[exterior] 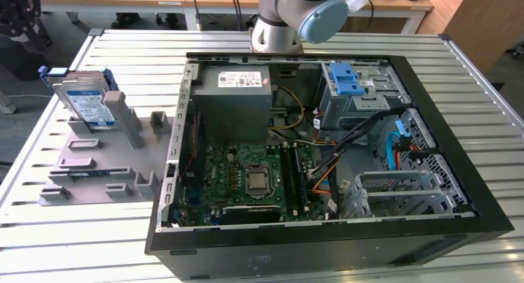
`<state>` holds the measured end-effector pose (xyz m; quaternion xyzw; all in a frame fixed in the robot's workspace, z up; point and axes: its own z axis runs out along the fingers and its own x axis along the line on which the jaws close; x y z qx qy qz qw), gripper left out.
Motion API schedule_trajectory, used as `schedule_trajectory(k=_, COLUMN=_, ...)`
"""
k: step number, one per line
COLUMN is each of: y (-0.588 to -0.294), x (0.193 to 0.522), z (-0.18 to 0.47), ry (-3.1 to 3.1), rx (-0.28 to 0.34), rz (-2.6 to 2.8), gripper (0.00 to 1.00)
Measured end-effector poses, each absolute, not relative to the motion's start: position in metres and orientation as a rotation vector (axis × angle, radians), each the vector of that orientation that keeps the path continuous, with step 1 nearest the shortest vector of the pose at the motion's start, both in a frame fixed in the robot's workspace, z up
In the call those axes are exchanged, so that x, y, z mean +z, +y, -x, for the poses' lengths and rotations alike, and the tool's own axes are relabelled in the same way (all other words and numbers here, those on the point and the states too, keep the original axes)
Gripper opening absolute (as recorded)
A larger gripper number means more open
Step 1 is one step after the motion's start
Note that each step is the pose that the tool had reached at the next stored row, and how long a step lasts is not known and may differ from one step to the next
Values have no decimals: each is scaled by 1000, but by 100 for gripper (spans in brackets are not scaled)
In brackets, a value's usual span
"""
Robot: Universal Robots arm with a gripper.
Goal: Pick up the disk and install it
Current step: 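Pick up the disk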
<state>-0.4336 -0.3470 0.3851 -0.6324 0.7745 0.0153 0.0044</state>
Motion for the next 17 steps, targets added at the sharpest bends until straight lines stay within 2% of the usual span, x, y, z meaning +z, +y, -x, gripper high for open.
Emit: schedule_trajectory(k=17, y=-347, x=385, z=434, ry=2412, rx=47, rz=1999, gripper=11)
